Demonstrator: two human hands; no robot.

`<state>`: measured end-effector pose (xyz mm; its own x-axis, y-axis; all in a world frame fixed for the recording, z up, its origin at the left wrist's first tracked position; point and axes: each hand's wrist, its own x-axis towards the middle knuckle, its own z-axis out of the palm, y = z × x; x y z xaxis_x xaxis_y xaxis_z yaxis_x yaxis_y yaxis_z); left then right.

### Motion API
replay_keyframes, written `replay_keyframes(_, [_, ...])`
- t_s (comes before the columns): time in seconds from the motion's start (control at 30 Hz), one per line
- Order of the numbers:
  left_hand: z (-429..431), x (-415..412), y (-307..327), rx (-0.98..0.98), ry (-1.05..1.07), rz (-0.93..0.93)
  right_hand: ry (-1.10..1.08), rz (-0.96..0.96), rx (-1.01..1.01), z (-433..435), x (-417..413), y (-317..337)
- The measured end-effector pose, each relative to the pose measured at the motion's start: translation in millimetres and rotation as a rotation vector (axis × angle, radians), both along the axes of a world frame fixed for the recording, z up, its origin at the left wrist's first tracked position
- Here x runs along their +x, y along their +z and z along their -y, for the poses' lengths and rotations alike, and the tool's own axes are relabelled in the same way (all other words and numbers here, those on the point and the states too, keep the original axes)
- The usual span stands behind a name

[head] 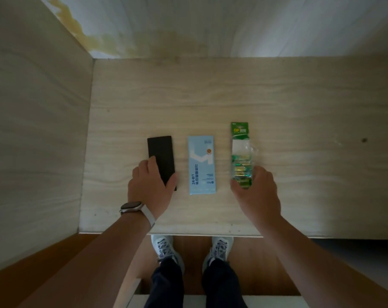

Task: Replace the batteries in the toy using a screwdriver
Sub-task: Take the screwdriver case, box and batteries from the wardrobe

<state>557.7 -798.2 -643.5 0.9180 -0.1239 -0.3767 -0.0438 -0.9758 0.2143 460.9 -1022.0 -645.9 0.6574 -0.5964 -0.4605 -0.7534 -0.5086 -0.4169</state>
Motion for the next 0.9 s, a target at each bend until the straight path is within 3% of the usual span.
replay_keyframes(0.33, [1,0,-10,-0.069,0.012,0.037,-0.077,-0.006,-0.093,-7,14,-12])
replay_keyframes(0.9, [-15,-3,-25,-0.466,0.316,-0.008,-0.180,0.148,0.211,11,6,-17])
